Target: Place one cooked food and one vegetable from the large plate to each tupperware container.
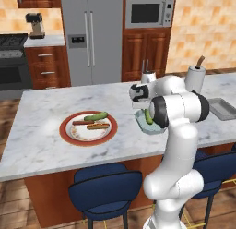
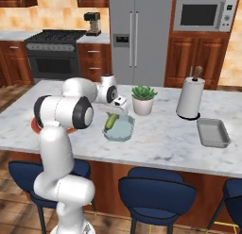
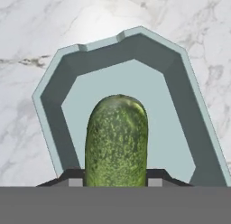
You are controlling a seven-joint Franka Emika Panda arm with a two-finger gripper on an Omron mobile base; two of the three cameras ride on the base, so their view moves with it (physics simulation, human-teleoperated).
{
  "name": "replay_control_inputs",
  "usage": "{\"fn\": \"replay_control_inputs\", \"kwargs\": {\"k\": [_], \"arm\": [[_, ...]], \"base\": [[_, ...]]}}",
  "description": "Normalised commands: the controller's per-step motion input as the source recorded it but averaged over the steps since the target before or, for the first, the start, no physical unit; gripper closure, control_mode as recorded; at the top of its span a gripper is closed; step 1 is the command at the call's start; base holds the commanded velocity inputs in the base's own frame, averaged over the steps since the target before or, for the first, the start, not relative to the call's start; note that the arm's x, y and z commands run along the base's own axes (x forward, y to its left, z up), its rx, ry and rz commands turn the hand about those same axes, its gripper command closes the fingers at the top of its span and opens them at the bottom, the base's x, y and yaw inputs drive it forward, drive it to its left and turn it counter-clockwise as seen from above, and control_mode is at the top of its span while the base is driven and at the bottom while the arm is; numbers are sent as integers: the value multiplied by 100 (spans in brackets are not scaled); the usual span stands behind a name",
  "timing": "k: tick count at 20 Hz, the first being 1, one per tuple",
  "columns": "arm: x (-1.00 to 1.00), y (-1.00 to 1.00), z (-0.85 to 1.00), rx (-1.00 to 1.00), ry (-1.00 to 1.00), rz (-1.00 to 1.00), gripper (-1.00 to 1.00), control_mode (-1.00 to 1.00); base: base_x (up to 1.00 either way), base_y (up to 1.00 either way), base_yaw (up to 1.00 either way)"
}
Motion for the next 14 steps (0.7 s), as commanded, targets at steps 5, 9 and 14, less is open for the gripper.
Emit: {"fn": "replay_control_inputs", "kwargs": {"k": [5,9,14], "arm": [[41,-48,-2,0,5,5,100,-100],[8,-28,-29,-1,10,13,100,-100],[-13,-5,-36,-5,11,5,100,-100]], "base": [[0,0,0],[0,0,0],[0,0,0]]}}
